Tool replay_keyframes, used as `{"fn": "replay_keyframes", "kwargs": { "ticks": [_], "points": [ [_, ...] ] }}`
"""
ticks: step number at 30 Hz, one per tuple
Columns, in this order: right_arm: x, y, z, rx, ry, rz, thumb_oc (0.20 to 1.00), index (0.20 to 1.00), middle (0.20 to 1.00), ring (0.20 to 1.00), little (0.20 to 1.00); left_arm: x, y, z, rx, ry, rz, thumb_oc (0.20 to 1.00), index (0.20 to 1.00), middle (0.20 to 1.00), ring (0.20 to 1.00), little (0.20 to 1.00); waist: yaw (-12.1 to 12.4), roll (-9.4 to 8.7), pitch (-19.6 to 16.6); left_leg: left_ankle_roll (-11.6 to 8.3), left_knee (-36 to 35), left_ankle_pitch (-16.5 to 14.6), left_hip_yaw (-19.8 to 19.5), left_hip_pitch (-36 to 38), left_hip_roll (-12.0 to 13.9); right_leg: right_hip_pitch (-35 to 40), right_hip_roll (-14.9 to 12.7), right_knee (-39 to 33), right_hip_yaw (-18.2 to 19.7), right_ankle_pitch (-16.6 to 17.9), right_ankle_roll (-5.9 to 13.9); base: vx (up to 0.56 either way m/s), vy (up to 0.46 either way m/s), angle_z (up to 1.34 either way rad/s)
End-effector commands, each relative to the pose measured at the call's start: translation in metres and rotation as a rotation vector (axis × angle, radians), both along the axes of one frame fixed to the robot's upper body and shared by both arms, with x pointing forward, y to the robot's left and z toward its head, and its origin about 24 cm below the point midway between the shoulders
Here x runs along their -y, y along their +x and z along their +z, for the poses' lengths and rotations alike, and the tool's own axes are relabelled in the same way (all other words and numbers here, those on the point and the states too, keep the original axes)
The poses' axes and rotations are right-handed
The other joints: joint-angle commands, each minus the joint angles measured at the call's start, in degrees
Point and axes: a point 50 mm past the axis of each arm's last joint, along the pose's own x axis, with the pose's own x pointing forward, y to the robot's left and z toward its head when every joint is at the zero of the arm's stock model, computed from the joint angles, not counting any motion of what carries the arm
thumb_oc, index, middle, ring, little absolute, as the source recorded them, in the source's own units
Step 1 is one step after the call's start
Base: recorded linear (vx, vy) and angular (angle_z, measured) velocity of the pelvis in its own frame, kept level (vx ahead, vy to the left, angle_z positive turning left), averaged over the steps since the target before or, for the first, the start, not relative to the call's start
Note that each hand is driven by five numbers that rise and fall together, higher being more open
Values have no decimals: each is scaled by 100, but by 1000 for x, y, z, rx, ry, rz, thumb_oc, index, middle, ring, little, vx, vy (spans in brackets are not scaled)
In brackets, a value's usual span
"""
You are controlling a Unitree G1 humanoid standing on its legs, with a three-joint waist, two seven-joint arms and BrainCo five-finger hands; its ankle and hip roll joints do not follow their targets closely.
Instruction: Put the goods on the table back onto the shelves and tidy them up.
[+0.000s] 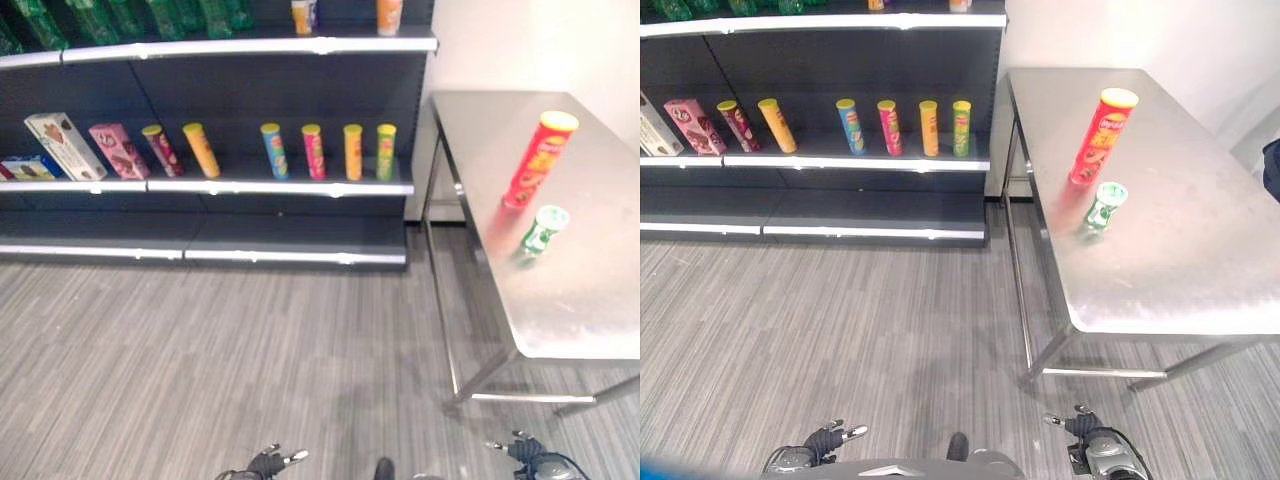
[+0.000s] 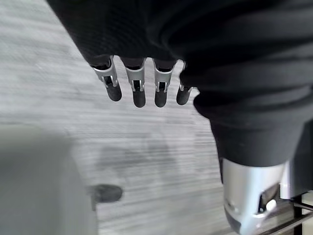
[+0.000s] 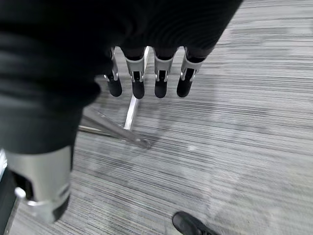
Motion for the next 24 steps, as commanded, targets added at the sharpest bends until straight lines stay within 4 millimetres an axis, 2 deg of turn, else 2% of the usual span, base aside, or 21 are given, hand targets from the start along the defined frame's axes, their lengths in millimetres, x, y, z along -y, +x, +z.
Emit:
{"fn": "replay_keyframes", "kwargs": {
  "ticks": [1, 2, 3, 5, 6, 7, 8, 9, 11, 12, 13, 14, 16, 18, 19, 20, 22, 24],
  "points": [
    [6, -5, 0, -17, -12, -41, 1000, 1000, 1000, 1000, 1000, -17, 29, 12, 65, 56, 2, 1000, 1000, 1000, 1000, 1000, 20, -155, 639, 621, -1530, 282, 651, 219, -183, 18, -420, -250, 1057, 310, 782, 359, -62, -33],
    [5, -6, -1, -24, -9, -41, 1000, 1000, 1000, 1000, 1000, -17, 28, 11, 58, 57, 1, 1000, 1000, 1000, 1000, 1000, 66, -186, 662, 681, -1889, 123, 701, 56, -178, 90, -449, -250, 1148, 254, 824, 283, -29, -42],
    [4, -6, -1, -24, -9, -41, 1000, 1000, 1000, 1000, 1000, -17, 28, 11, 59, 57, 1, 1000, 1000, 1000, 1000, 1000, 59, -202, 650, 685, -1914, 145, 702, 51, -196, 76, -466, -250, 1146, 256, 827, 193, 35, -20],
    [2, -9, -3, -38, -6, -35, 1000, 1000, 1000, 1000, 1000, -19, 26, 11, 54, 64, 7, 1000, 1000, 1000, 1000, 1000, 137, -240, 683, 684, -2971, 42, 677, -242, -123, 213, -521, -250, 1299, 123, 904, 271, 98, -59],
    [2, -9, -3, -41, -9, -33, 1000, 1000, 1000, 1000, 1000, -19, 26, 11, 56, 66, 7, 1000, 1000, 1000, 1000, 1000, 181, -186, 685, 637, -3732, 189, 603, -196, -55, 272, -506, -250, 1347, 77, 941, 371, 186, -95],
    [2, -11, -4, -46, -13, -33, 1000, 1000, 1000, 1000, 1000, -20, 25, 11, 54, 70, 7, 1000, 1000, 1000, 1000, 1000, 242, -81, 684, 528, -4534, 608, 357, -171, 36, 363, -422, -250, 1438, -8, 971, 501, 268, -90],
    [3, -10, -3, -45, -26, -25, 1000, 1000, 1000, 1000, 1000, -21, 28, 12, 71, 74, 22, 1000, 1000, 1000, 1000, 1000, 381, 24, 709, 390, -5503, 955, -204, -287, 55, 571, -344, -250, 1685, -163, 978, 530, 280, -92],
    [5, -13, -4, -58, -33, -29, 1000, 1000, 1000, 1000, 1000, -21, 28, 12, 73, 76, 27, 1000, 1000, 1000, 1000, 1000, 421, 57, 694, 282, -5626, 981, -543, -523, 3, 645, -302, -250, 1840, -221, 982, 502, 278, -56],
    [6, -19, -5, -77, -36, -41, 1000, 1000, 1000, 1000, 1000, -20, 23, 10, 54, 71, 37, 1000, 1000, 1000, 1000, 1000, 393, 100, 651, 154, -5626, 1014, -727, -688, 30, 785, -299, -250, 2149, -316, 1032, 366, 273, -76],
    [8, -25, -6, -99, -40, -47, 1000, 1000, 1000, 1000, 1000, -20, 18, 8, 41, 73, 40, 1000, 1000, 1000, 1000, 1000, 420, 141, 607, 127, -5626, 1093, -680, -589, 114, 886, -352, -250, 2303, -396, 1077, 493, 490, -132],
    [10, -34, -8, -131, -42, -58, 1000, 1000, 1000, 1000, 1000, -20, 13, 7, 27, 77, 32, 1000, 1000, 1000, 1000, 1000, 414, 191, 520, 147, -5626, 1204, -514, -457, 165, 1004, -529, -250, 2450, -447, 1140, 391, 398, -156],
    [10, -34, -8, -131, -42, -59, 1000, 1000, 1000, 1000, 1000, -20, 13, 7, 27, 77, 32, 1000, 1000, 1000, 1000, 1000, 428, 184, 528, 150, -5626, 1199, -497, -440, 162, 1014, -538, -250, 2464, -450, 1142, 368, 423, -112],
    [8, -40, -10, -141, -23, -87, 1000, 1000, 1000, 1000, 1000, -23, 12, 7, 24, 89, 19, 1000, 1000, 1000, 1000, 1000, 374, 152, 413, 218, -5626, 1132, -280, -263, 113, 1058, -765, -250, 2553, -407, 1269, 266, 322, -86],
    [5, -45, -12, -157, -6, -100, 1000, 1000, 1000, 1000, 1000, -29, 16, 10, 37, 111, 15, 1000, 1000, 1000, 1000, 1000, 343, 91, 322, 329, -5626, 970, 21, -56, -1, 878, -974, 67, 2608, -341, 1444, 270, 389, -77],
    [1, -45, -13, -167, 4, -93, 1000, 1000, 1000, 1000, 1000, -35, 19, 12, 48, 126, 22, 1000, 1000, 1000, 1000, 1000, 337, 72, 289, 460, -5626, 825, 254, 96, -67, 593, -1070, 507, 2566, -219, 1592, 179, 304, -58],
    [1, -45, -13, -167, 4, -93, 1000, 1000, 1000, 1000, 1000, -35, 19, 12, 48, 126, 22, 1000, 1000, 1000, 1000, 1000, 349, 67, 289, 461, -5626, 821, 267, 100, -68, 585, -1073, 519, 2579, -227, 1594, 139, 261, -38],
    [0, -39, -12, -150, 14, -89, 1000, 1000, 1000, 1000, 1000, -41, 24, 16, 61, 140, 29, 1000, 1000, 1000, 1000, 1000, 342, 55, 327, 638, -5626, 648, 472, 296, -191, 259, -1171, 1147, 2473, 56, 1724, 104, 222, -51],
    [0, -31, -10, -124, 11, -84, 1000, 1000, 1000, 1000, 1000, -43, 31, 19, 85, 145, 26, 1000, 1000, 1000, 1000, 1000, 347, 102, 401, 731, -5626, 515, 693, 438, -218, -167, -1398, 1786, 1989, 513, 1746, 65, 244, -45]
  ]
}}
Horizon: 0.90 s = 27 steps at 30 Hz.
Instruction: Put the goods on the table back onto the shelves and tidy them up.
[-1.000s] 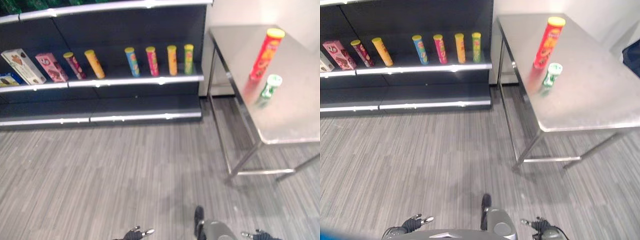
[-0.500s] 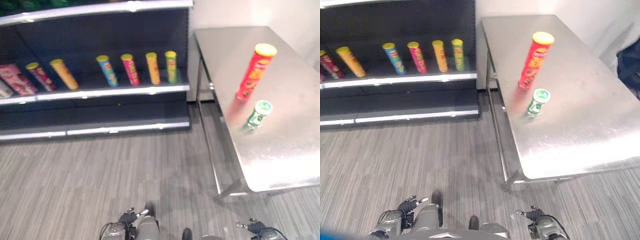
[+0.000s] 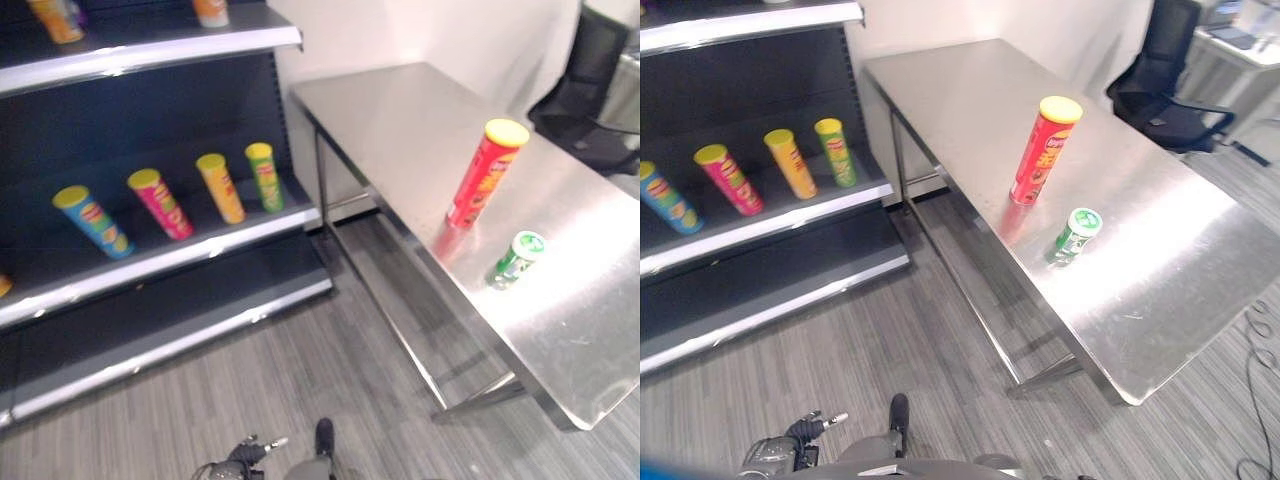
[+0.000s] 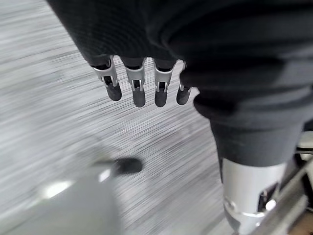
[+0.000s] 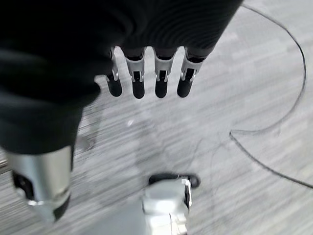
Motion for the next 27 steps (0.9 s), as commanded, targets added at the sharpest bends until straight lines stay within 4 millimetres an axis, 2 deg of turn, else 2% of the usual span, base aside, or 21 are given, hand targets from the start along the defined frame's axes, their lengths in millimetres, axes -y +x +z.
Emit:
{"fn": "replay_keyframes", "kwargs": {
  "ticks": [1, 2, 3, 4, 5, 8, 10, 14, 15, 17, 18, 19, 20, 21, 23, 25, 27],
  "points": [
    [18, 40, 13, 120, -54, 10, 1000, 1000, 1000, 1000, 1000, 1, 17, 7, 72, 17, -42, 1000, 1000, 1000, 1000, 1000, 222, 128, 171, -462, 63, -555, 184, 298, 442, -546, -725, -273, -759, 1702, 370, 111, 329, -54],
    [17, 42, 13, 126, -56, 8, 1000, 1000, 1000, 1000, 1000, 1, 20, 8, 77, 22, -59, 1000, 1000, 1000, 1000, 1000, 127, 166, 225, -403, 63, -656, 271, 434, 381, -798, -648, -76, -1032, 1689, 273, 88, 244, -48],
    [17, 42, 13, 126, -56, 8, 1000, 1000, 1000, 1000, 1000, 1, 20, 8, 77, 22, -59, 1000, 1000, 1000, 1000, 1000, 127, 164, 229, -403, 63, -660, 272, 441, 379, -797, -651, -64, -1031, 1679, 273, 102, 211, -37],
    [17, 42, 12, 125, -55, 8, 1000, 1000, 1000, 1000, 1000, 1, 21, 9, 79, 24, -64, 1000, 1000, 1000, 1000, 1000, 75, 190, 267, -394, 63, -699, 300, 490, 358, -909, -500, -152, -1111, 1516, 232, 82, 108, -9],
    [17, 42, 12, 125, -56, 8, 1000, 1000, 1000, 1000, 1000, 1, 22, 9, 81, 24, -67, 1000, 1000, 1000, 1000, 1000, 61, 207, 289, -394, 63, -740, 358, 522, 339, -968, -412, -370, -1312, 1332, 176, 113, 123, 0],
    [16, 39, 12, 118, -59, -2, 1000, 1000, 1000, 1000, 1000, 3, 19, 7, 65, 20, -76, 1000, 1000, 1000, 1000, 1000, 25, 207, 308, -430, 63, -878, 540, 665, 296, -972, -307, -1076, -2092, 1186, 52, 118, 52, -9],
    [17, 35, 11, 107, -62, -5, 1000, 1000, 1000, 1000, 1000, 6, 16, 6, 56, 13, -79, 1000, 1000, 1000, 1000, 1000, 23, 155, 273, -435, 63, -921, 661, 772, 286, -804, -260, -1476, -2304, 1214, 63, 118, -8, -24],
    [20, 24, 10, 75, -69, -30, 1000, 1000, 1000, 1000, 1000, 12, 10, 2, 37, -6, -93, 1000, 1000, 1000, 1000, 1000, 33, 66, 192, -496, 63, -1022, 787, 1015, 294, -377, -44, -2140, -2006, 1289, -14, 125, -47, -8],
    [21, 23, 10, 74, -67, -34, 1000, 1000, 1000, 1000, 1000, 14, 10, 1, 37, -13, -96, 1000, 1000, 1000, 1000, 1000, 39, 26, 214, -509, 324, -1108, 794, 1002, 299, -283, -26, -2243, -1954, 1315, -26, 75, -79, -46],
    [21, 21, 9, 68, -65, -25, 1000, 1000, 1000, 1000, 1000, 16, 11, 1, 39, -20, -108, 1000, 1000, 1000, 1000, 1000, 32, -51, 231, -550, 956, -1297, 805, 777, 342, -150, 9, -2396, -1880, 1322, -91, 24, -122, -33],
    [22, 22, 10, 66, -66, -8, 1000, 1000, 1000, 1000, 1000, 19, 13, 1, 49, -26, -112, 1000, 1000, 1000, 1000, 1000, 68, -128, 303, -616, 1911, -1365, 739, 369, 447, -2, 45, -2496, -1745, 1289, -208, -47, -148, -21],
    [23, 25, 11, 76, -70, -1, 1000, 1000, 1000, 1000, 1000, 21, 18, 3, 67, -28, -111, 1000, 1000, 1000, 1000, 1000, 132, -141, 431, -685, 2519, -1230, 584, 57, 483, 59, 74, -2499, -1683, 1277, -278, -94, -129, -21],
    [24, 30, 12, 87, -74, 8, 1000, 1000, 1000, 1000, 1000, 22, 20, 3, 74, -31, -108, 1000, 1000, 1000, 1000, 1000, 152, -158, 477, -713, 2757, -1152, 377, -145, 429, 42, 92, -2499, -1660, 1250, -316, -89, -37, -22],
    [26, 30, 13, 86, -81, 10, 1000, 1000, 1000, 1000, 1000, 23, 20, 3, 74, -34, -109, 1000, 1000, 1000, 1000, 1000, 174, -163, 492, -720, 2750, -1183, 176, -221, 382, 57, 98, -2499, -1634, 1203, -304, -11, 57, -29],
    [29, 30, 14, 83, -91, 17, 1000, 1000, 1000, 1000, 1000, 26, 18, 2, 73, -45, -95, 1000, 1000, 1000, 1000, 1000, 225, -116, 431, -723, 1927, -1281, -124, 7, 436, 79, 68, -2499, -1492, 1159, -191, 106, 146, -43],
    [32, 32, 16, 90, -99, 21, 1000, 1000, 1000, 1000, 1000, 26, 14, 0, 59, -43, -88, 1000, 1000, 1000, 1000, 1000, 299, -29, 319, -725, 1073, -1097, -575, 232, 505, 75, 75, -2499, -1316, 1150, -105, 163, 195, -48],
    [39, 32, 18, 107, -110, -19, 1000, 1000, 1000, 1000, 1000, 26, 7, -3, 29, -35, -100, 1000, 1000, 1000, 1000, 1000, 215, 68, 200, -768, 563, -898, -530, 444, 614, 78, 19, -2499, -1198, 1115, -33, 143, 240, -67]
  ]
}}
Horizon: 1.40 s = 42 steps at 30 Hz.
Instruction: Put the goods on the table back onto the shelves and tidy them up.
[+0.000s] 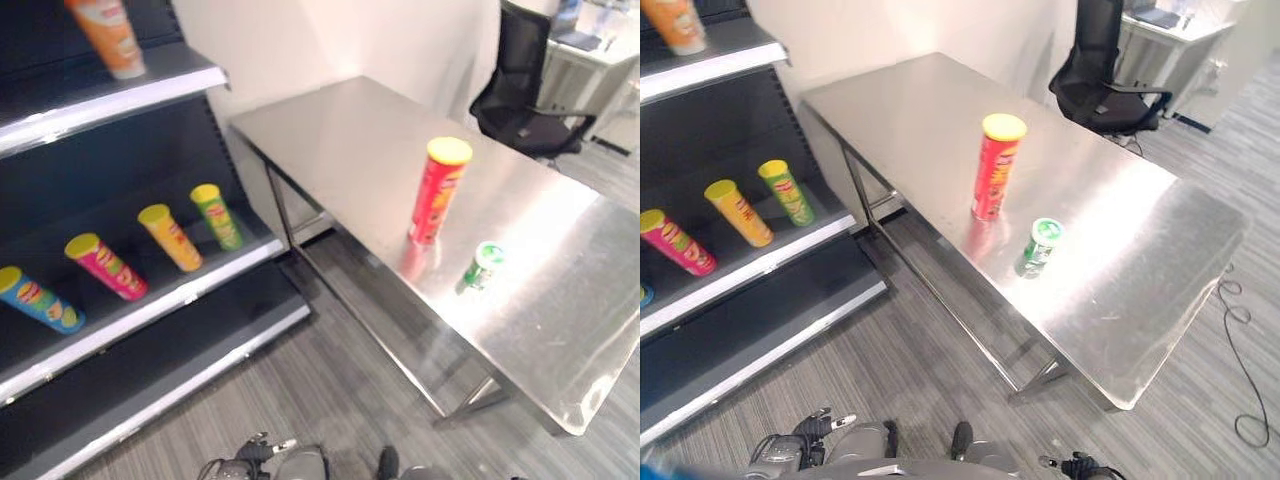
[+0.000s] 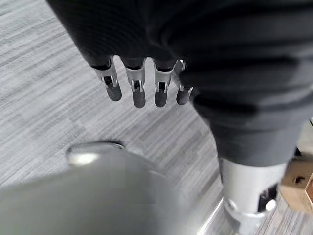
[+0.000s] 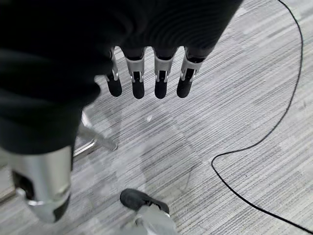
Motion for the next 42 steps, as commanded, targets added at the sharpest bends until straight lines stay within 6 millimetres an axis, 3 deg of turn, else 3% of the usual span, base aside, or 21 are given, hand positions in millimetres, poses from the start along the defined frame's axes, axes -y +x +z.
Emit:
{"fn": "replay_keyframes", "kwargs": {
  "ticks": [1, 4, 11, 19, 24, 26, 29, 30, 31, 32, 34, 35, 36, 38, 39, 42],
  "points": [
    [16, 4, 7, 41, -37, -65, 1000, 1000, 1000, 1000, 1000, 1, 18, 5, 48, 12, -25, 1000, 1000, 1000, 1000, 1000, -32, 120, -24, 44, -107, -66, 315, 352, -43, 106, -478, 5, 188, -118, 550, 127, 242, -55],
    [17, 2, 7, 54, -29, -108, 1000, 1000, 1000, 1000, 1000, -3, 18, 6, 54, 21, -11, 1000, 1000, 1000, 1000, 1000, -115, 167, -106, 92, -454, -47, 629, 672, -117, 55, -622, 12, 353, -47, 634, 82, 217, -59],
    [28, -6, 10, 86, -25, -260, 1000, 1000, 1000, 1000, 1000, -19, 22, 11, 74, 51, 35, 1000, 1000, 1000, 1000, 1000, -259, 120, -100, 214, -454, -247, 1046, 792, -294, -98, -879, 131, 536, 102, 839, 21, 152, -27],
    [94, -42, 40, 144, -145, -509, 1000, 1000, 1000, 1000, 1000, -40, 18, 16, 71, 79, 63, 1000, 1000, 1000, 1000, 1000, -477, -17, -95, 288, -454, -372, 1271, 822, -409, -277, -1046, 187, 676, 251, 1017, 7, 76, -17],
    [152, -51, 88, 326, -324, -658, 1000, 1000, 1000, 1000, 1000, -47, 23, 21, 89, 108, 54, 1000, 1000, 1000, 1000, 1000, -647, -64, -67, 311, -454, -419, 1324, 782, -440, -374, -1090, 185, 712, 299, 1095, -2, 40, -2],
    [174, -43, 114, 439, -400, -644, 1000, 1000, 1000, 1000, 1000, -47, 23, 21, 87, 111, 42, 1000, 1000, 1000, 1000, 1000, -714, -65, -73, 309, -454, -435, 1344, 789, -446, -384, -1106, 184, 712, 308, 1112, 5, 31, -3],
    [204, -1, 176, 699, -488, -517, 1000, 1000, 1000, 1000, 1000, -41, 26, 20, 91, 100, -2, 1000, 1000, 1000, 1000, 1000, -772, -80, -68, 290, -454, -439, 1362, 800, -434, -406, -1119, 187, 696, 318, 1122, -6, 9, -6],
    [204, -2, 177, 699, -489, -517, 1000, 1000, 1000, 1000, 1000, -40, 26, 20, 91, 99, -2, 1000, 1000, 1000, 1000, 1000, -772, -74, -66, 290, -454, -440, 1360, 803, -432, -401, -1117, 187, 693, 317, 1122, -1, -4, -7],
    [207, 28, 216, 860, -494, -371, 1000, 1000, 1000, 1000, 1000, -38, 24, 19, 90, 95, -17, 1000, 1000, 1000, 1000, 1000, -779, -86, -51, 272, -454, -456, 1354, 845, -424, -366, -1123, 183, 669, 311, 1119, 11, -4, -6],
    [203, 55, 259, 1013, -500, -213, 1000, 1000, 1000, 1000, 1000, -36, 22, 18, 94, 78, -22, 1000, 1000, 1000, 1000, 1000, -770, -92, -61, 248, -454, -462, 1366, 881, -411, -326, -1131, 161, 640, 316, 1122, 10, -11, -8],
    [183, 84, 309, 1198, -490, -8, 1000, 1000, 1000, 1000, 1000, -33, 18, 16, 100, 62, -17, 1000, 1000, 1000, 1000, 1000, -753, -92, -101, 227, -454, -452, 1358, 884, -393, -310, -1137, 133, 592, 321, 1124, 27, -20, -10],
    [164, 101, 340, 1319, -511, 134, 1000, 1000, 1000, 1000, 1000, -30, 15, 15, 101, 50, -22, 1000, 1000, 1000, 1000, 1000, -721, -84, -116, 217, -454, -467, 1345, 924, -379, -251, -1143, 121, 546, 302, 1128, 65, -43, 4],
    [130, 119, 371, 1458, -517, 326, 1000, 1000, 1000, 1000, 1000, -26, 13, 14, 109, 40, -28, 1000, 1000, 1000, 1000, 1000, -636, -74, -190, 209, -454, -457, 1320, 912, -368, -223, -1143, 92, 487, 297, 1122, 65, -51, 17],
    [101, 138, 388, 1478, -594, 516, 1000, 1000, 1000, 1000, 1000, -20, 12, 12, 109, 28, -45, 1000, 1000, 1000, 1000, 1000, -510, -71, -222, 195, -454, -450, 1282, 936, -349, -129, -1141, 62, 402, 276, 1108, 42, -65, 22],
    [75, 153, 395, 1463, -640, 686, 1000, 1000, 1000, 1000, 1000, -15, 11, 11, 113, 20, -52, 1000, 1000, 1000, 1000, 1000, -385, -69, -244, 182, -454, -444, 1240, 951, -326, -67, -1126, 47, 315, 250, 1085, 25, -57, 16],
    [55, 162, 397, 1476, -629, 784, 1000, 1000, 1000, 1000, 1000, -12, 12, 11, 120, 15, -51, 1000, 1000, 1000, 1000, 1000, -297, -58, -256, 161, -454, -420, 1178, 947, -304, -12, -1115, 39, 236, 222, 1059, 13, -51, 28]
  ]
}}
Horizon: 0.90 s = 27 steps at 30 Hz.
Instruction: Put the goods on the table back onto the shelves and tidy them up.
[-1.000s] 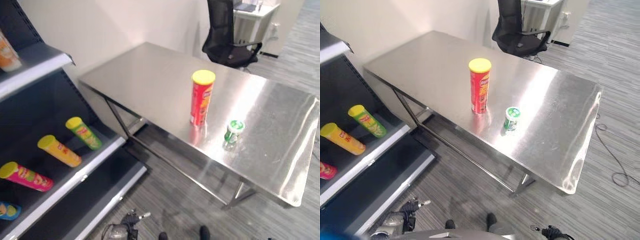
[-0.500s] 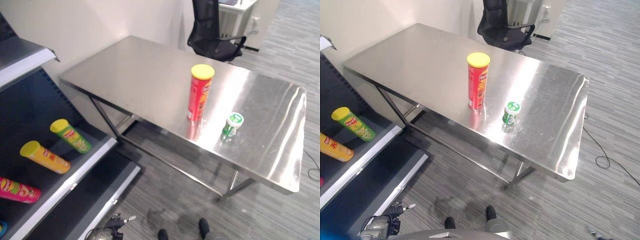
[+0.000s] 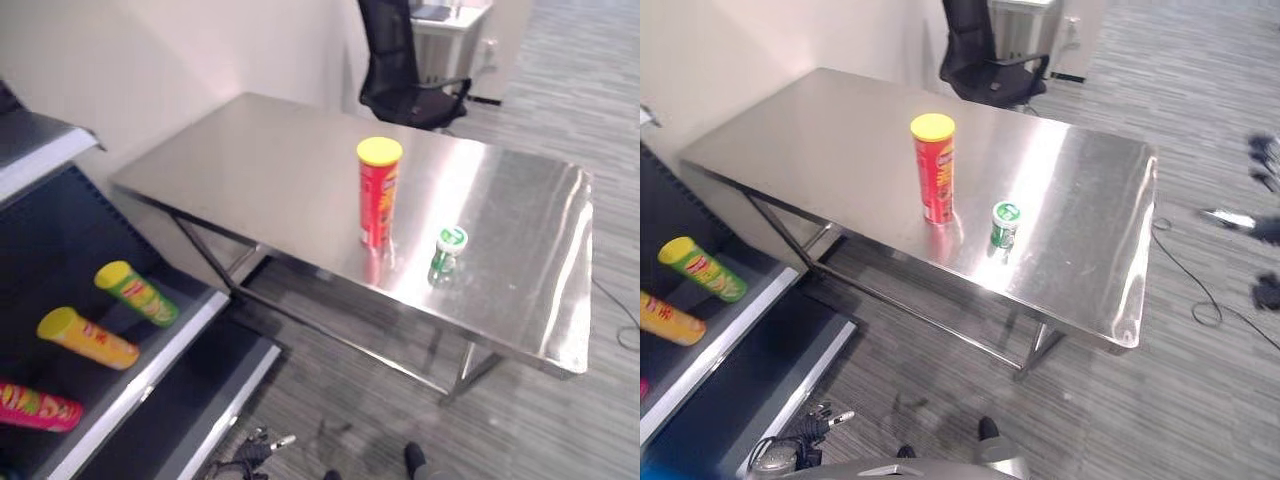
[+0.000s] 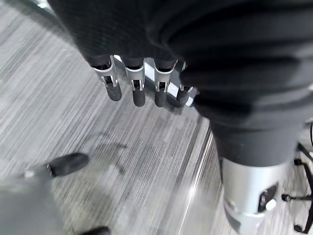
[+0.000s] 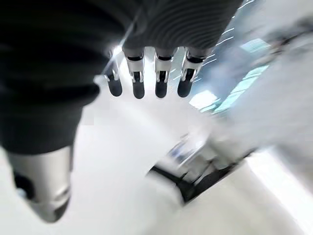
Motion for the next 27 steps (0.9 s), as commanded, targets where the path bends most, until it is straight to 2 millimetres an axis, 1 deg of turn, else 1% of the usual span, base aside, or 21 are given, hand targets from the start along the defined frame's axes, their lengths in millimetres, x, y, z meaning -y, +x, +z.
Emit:
{"fn": "replay_keyframes", "kwargs": {
  "ticks": [1, 2, 3, 4, 5, 6, 7, 8, 12, 15, 18, 19, 23, 27],
  "points": [
    [-3, 5, 7, 58, -64, -6, 1000, 1000, 1000, 1000, 1000, -19, 20, 9, 43, 67, -39, 1000, 1000, 1000, 1000, 1000, 293, -323, -60, -312, 73, -386, -55, -23, 150, -35, -580, 121, -455, 99, 501, 4, -58, 28],
    [-8, 8, 4, 42, -62, 18, 1000, 1000, 1000, 1000, 1000, -19, 19, 9, 43, 67, -35, 1000, 1000, 1000, 1000, 1000, 357, -322, -62, -322, 73, -368, -90, -28, 163, -6, -579, 116, -501, 84, 488, 1, -40, 23],
    [-8, 9, 4, 42, -62, 19, 1000, 1000, 1000, 1000, 1000, -19, 19, 9, 43, 67, -33, 1000, 1000, 1000, 1000, 1000, 345, -324, -61, -323, 73, -368, -95, -27, 163, -1, -579, 116, -506, 83, 488, 7, -51, 23],
    [-12, 13, -6, -12, -67, 36, 1000, 1000, 1000, 1000, 1000, -21, 15, 8, 32, 65, -29, 1000, 1000, 1000, 1000, 1000, 434, -321, -72, -338, 73, -345, -141, -37, 176, 48, -572, 113, -579, 53, 467, 6, -30, 31],
    [-12, 14, -6, -12, -67, 37, 1000, 1000, 1000, 1000, 1000, -21, 15, 8, 32, 65, -27, 1000, 1000, 1000, 1000, 1000, 416, -322, -72, -339, 73, -344, -147, -36, 176, 53, -572, 112, -586, 51, 467, 15, -62, 23],
    [-15, 20, -16, -81, -114, 43, 1000, 1000, 1000, 1000, 1000, -21, 12, 7, 18, 61, -18, 1000, 1000, 1000, 1000, 1000, 497, -328, -82, -362, 73, -325, -180, -35, 188, 102, -573, 108, -661, 35, 450, 10, -33, 15],
    [-16, 20, -16, -81, -114, 45, 1000, 1000, 1000, 1000, 1000, -22, 11, 7, 18, 61, -16, 1000, 1000, 1000, 1000, 1000, 480, -328, -81, -362, 73, -325, -185, -34, 188, 107, -573, 107, -666, 34, 450, 9, -52, 15],
    [-16, 23, -22, -132, -149, 38, 1000, 1000, 1000, 1000, 1000, -22, 8, 6, 12, 60, -5, 1000, 1000, 1000, 1000, 1000, 519, -327, -81, -374, 73, -315, -227, -43, 192, 145, -575, 101, -711, 25, 431, 1, -32, 21],
    [-10, 21, -39, -226, -122, 35, 1000, 1000, 1000, 1000, 1000, -24, 2, 5, -2, 55, 13, 1000, 1000, 1000, 1000, 1000, 562, -315, -90, -401, 73, -291, -283, -57, 196, 198, -577, 100, -820, 4, 417, 3, -22, 8],
    [-8, 20, -50, -298, -151, 36, 1000, 1000, 1000, 1000, 1000, -25, 1, 5, -4, 55, 10, 1000, 1000, 1000, 1000, 1000, 577, -309, -88, -413, 73, -274, -316, -72, 205, 216, -581, 100, -880, 5, 418, -2, -14, 4],
    [-6, 19, -56, -324, -183, 22, 1000, 1000, 1000, 1000, 1000, -24, -1, 4, -11, 52, 11, 1000, 1000, 1000, 1000, 1000, 576, -305, -89, -421, 73, -273, -328, -79, 208, 228, -583, 95, -917, 2, 418, -6, -12, 8],
    [-7, 20, -63, -344, -195, 20, 1000, 1000, 1000, 1000, 1000, -23, 0, 4, -10, 54, 3, 1000, 1000, 1000, 1000, 1000, 591, -295, -89, -420, 73, -271, -324, -83, 215, 216, -588, 93, -921, 8, 422, -4, -7, 3],
    [-5, 28, -73, -348, -310, -36, 1000, 1000, 1000, 1000, 1000, -21, 1, 4, -9, 63, -11, 1000, 1000, 1000, 1000, 1000, 614, -279, -86, -409, 73, -279, -308, -80, 217, 216, -602, 93, -917, 13, 425, 0, 0, 0],
    [-4, 38, -84, -344, -359, -82, 1000, 1000, 1000, 1000, 1000, -20, 3, 4, -7, 79, -23, 1000, 1000, 1000, 1000, 1000, 643, -269, -86, -399, 73, -286, -310, -75, 214, 226, -609, 93, -930, 9, 422, 0, 0, 0]
  ]
}}
